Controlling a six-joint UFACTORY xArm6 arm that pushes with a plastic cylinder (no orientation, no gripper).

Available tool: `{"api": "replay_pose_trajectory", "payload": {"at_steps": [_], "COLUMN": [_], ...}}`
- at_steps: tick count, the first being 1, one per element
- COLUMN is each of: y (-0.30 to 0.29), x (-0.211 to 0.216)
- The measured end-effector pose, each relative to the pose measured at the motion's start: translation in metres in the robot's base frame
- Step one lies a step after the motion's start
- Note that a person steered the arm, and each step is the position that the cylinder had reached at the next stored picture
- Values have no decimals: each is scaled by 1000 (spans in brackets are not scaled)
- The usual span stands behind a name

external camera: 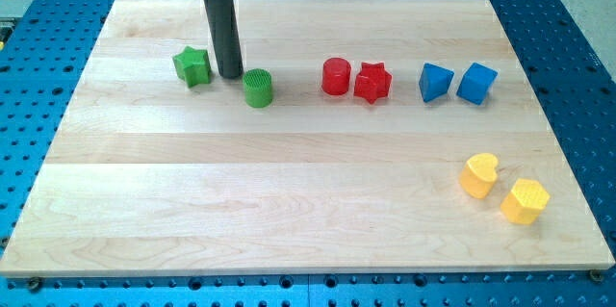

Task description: Move the green circle to the left of the yellow heart

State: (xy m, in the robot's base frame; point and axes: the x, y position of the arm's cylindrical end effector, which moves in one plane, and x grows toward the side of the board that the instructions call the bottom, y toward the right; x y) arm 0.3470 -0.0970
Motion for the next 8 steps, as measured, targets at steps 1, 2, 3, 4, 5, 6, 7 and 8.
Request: {"api": "replay_pose_trajectory", "payload": {"at_steps": [1,2,3,4,5,6,7,8], "y": [33,37,38,113,132,169,202,218], "x": [59,119,115,152,139,144,174,173]}}
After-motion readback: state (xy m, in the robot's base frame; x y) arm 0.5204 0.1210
